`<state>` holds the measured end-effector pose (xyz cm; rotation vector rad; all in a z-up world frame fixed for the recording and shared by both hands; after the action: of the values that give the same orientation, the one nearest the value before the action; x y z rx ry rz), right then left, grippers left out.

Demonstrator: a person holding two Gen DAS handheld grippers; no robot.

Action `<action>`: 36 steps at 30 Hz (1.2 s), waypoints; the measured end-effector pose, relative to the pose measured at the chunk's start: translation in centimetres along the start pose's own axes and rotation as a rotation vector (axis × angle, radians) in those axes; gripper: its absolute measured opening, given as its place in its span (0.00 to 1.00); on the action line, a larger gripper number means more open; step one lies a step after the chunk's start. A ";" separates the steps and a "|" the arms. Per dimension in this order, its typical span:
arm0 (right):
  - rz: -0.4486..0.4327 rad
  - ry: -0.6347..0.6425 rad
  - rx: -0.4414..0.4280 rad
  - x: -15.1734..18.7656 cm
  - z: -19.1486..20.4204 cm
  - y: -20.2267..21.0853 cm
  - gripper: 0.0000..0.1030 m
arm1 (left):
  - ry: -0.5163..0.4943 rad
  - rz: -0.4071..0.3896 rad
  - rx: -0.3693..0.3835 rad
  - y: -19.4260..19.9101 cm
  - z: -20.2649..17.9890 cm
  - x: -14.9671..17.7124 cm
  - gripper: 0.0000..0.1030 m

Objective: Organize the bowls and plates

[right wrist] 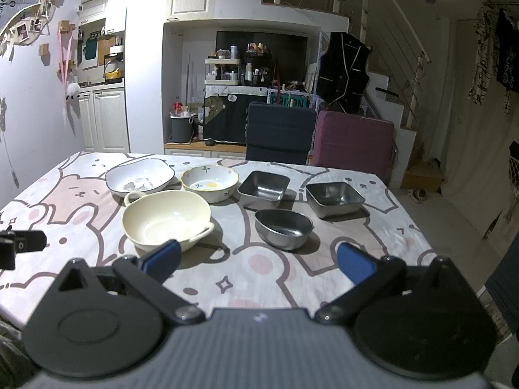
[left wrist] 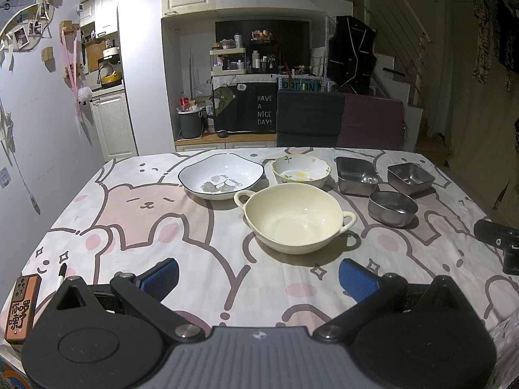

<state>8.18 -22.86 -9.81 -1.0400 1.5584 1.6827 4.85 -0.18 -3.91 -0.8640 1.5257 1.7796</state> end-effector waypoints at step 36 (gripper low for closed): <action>-0.002 -0.002 -0.001 0.0 0.0 0.0 1.00 | 0.002 0.000 0.002 0.1 -0.3 -0.2 1.00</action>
<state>8.19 -22.81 -9.82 -1.0395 1.5551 1.6827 4.91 -0.47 -3.75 -0.8650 1.5284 1.7782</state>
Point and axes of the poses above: each gripper's, at about its wrist camera, not at the fingertips, and y roughly against the way its jaws point, z to its left, x to its underside, the point moved 6 cm from there along -y, roughly the way its jaws point, and after that the axes turned 8 degrees about -x, right-handed, at the moved point
